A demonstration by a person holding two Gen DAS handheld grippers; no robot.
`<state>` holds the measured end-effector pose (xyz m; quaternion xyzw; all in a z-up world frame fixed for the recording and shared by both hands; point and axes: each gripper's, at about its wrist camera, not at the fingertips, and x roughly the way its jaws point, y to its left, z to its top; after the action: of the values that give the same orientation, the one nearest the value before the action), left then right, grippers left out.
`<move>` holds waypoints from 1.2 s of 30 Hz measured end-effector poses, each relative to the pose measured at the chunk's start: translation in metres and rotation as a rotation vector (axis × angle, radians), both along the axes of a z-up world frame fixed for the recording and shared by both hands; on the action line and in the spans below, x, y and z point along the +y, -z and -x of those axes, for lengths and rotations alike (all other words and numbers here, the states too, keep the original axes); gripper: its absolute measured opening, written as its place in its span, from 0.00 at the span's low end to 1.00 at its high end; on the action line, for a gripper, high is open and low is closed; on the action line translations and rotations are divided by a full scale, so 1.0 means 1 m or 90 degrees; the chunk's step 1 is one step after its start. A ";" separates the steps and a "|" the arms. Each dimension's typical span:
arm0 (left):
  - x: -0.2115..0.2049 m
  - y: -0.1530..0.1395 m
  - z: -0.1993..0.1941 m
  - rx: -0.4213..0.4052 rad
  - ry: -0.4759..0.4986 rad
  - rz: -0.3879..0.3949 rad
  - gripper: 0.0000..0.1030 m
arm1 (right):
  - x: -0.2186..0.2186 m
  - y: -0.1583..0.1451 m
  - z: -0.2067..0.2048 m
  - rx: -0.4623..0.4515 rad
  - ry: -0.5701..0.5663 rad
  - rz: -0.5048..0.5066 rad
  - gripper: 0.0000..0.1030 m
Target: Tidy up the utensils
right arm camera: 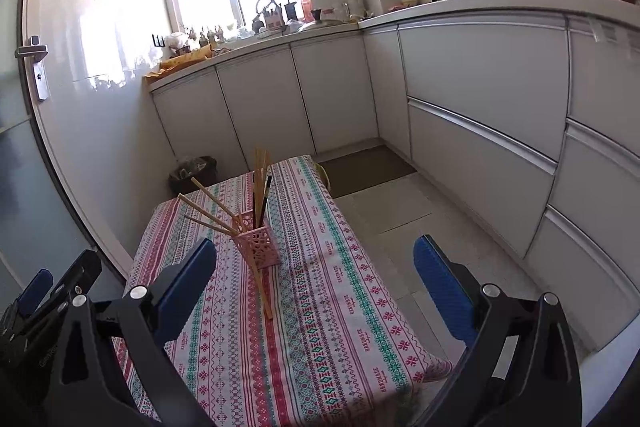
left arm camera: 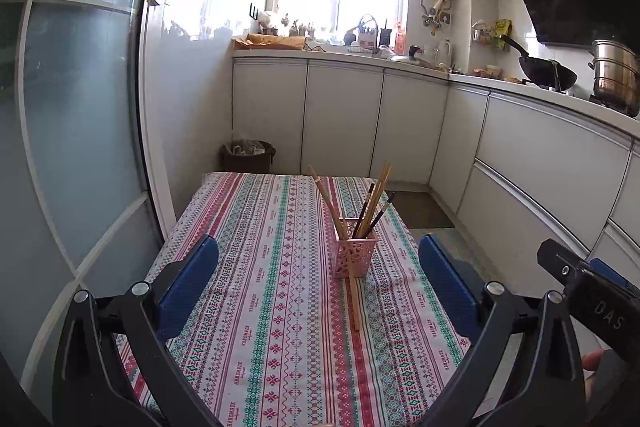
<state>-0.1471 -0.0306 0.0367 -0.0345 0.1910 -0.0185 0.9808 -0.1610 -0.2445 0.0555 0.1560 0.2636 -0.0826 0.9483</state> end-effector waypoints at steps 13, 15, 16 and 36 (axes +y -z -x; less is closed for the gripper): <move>0.002 0.003 -0.005 0.017 0.016 0.025 0.93 | 0.002 0.006 -0.003 0.011 -0.012 -0.010 0.93; 0.001 0.002 -0.004 0.015 0.016 0.020 0.93 | 0.001 0.005 -0.004 0.011 -0.013 -0.011 0.93; 0.001 0.001 -0.004 0.014 0.015 0.019 0.93 | 0.001 0.005 -0.004 0.010 -0.013 -0.012 0.93; -0.001 0.004 -0.006 0.020 0.003 0.008 0.93 | 0.003 0.006 -0.006 0.015 -0.021 -0.014 0.93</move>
<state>-0.1415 -0.0316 0.0325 -0.0403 0.2065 -0.0215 0.9774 -0.1554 -0.2414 0.0494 0.1613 0.2780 -0.0656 0.9447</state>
